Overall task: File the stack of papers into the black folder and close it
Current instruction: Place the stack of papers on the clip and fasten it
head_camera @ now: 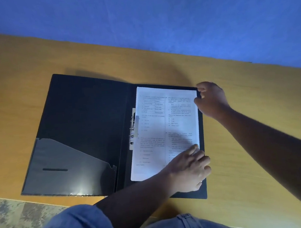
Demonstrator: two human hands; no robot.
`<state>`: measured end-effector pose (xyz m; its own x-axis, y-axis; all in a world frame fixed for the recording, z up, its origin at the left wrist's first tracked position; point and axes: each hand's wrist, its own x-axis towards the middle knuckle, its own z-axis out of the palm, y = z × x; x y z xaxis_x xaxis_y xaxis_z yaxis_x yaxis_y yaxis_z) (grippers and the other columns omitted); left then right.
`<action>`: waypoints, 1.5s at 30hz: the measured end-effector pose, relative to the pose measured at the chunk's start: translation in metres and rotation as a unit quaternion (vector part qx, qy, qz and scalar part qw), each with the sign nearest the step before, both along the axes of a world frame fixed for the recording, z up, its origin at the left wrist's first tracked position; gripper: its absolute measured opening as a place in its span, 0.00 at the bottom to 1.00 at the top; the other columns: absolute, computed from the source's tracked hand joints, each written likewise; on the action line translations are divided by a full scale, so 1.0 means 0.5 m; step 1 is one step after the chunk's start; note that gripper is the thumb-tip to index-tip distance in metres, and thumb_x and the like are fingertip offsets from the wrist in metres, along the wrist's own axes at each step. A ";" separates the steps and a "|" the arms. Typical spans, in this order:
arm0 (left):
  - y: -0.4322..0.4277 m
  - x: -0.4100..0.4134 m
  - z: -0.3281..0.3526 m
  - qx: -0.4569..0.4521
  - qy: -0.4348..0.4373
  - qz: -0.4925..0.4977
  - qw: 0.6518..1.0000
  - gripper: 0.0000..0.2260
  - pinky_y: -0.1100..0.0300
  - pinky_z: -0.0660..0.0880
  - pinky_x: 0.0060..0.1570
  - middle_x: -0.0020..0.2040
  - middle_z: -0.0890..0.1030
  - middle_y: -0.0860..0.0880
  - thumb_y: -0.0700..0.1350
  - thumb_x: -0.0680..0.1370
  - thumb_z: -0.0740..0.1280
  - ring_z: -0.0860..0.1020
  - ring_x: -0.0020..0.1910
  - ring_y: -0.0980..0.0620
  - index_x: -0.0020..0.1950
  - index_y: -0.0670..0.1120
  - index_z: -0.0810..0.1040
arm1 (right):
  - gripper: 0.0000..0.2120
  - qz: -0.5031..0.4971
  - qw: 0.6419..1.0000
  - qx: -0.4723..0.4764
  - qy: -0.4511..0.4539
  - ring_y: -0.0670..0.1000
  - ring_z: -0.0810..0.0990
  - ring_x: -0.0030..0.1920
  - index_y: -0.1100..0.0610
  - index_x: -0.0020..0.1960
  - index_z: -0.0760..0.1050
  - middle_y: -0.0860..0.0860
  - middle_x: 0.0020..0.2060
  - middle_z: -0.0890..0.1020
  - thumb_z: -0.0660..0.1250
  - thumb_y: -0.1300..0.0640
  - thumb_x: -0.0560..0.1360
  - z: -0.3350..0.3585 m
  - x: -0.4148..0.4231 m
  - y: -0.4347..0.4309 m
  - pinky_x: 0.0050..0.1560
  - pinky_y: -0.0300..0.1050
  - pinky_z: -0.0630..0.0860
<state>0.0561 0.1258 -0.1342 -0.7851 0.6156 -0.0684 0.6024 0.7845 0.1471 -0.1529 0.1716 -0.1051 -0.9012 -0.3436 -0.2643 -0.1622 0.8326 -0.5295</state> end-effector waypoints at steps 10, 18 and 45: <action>-0.038 0.024 0.002 0.189 0.031 0.087 0.978 0.09 0.48 0.66 0.65 0.46 0.80 0.46 0.46 0.78 0.64 0.76 0.51 0.46 0.47 0.42 0.80 | 0.19 -0.139 0.981 -0.044 -0.128 0.58 0.76 0.38 0.69 0.59 0.74 0.67 0.54 0.81 0.65 0.63 0.69 -0.036 0.100 0.048 0.37 0.52 0.73; -0.294 -0.029 0.054 0.351 0.013 0.577 0.737 0.08 0.56 0.77 0.48 0.52 0.81 0.52 0.43 0.78 0.65 0.79 0.51 0.52 0.56 0.47 0.79 | 0.17 -0.129 0.973 -0.097 -0.163 0.46 0.82 0.42 0.50 0.61 0.81 0.43 0.41 0.85 0.69 0.59 0.73 -0.054 0.093 0.080 0.38 0.42 0.77; -0.325 0.119 0.059 0.498 -0.127 0.648 0.561 0.02 0.68 0.74 0.37 0.43 0.85 0.56 0.46 0.78 0.70 0.83 0.42 0.60 0.46 0.52 0.83 | 0.10 -0.141 0.960 -0.159 -0.183 0.51 0.85 0.53 0.44 0.52 0.82 0.45 0.49 0.87 0.71 0.55 0.73 -0.061 0.132 0.121 0.61 0.60 0.80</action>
<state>0.1158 -0.0368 -0.1048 -0.6600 -0.6305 -0.4085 -0.5198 -0.0094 0.8543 -0.0871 0.2320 -0.1354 -0.8374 -0.2149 -0.5026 0.2907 0.6035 -0.7425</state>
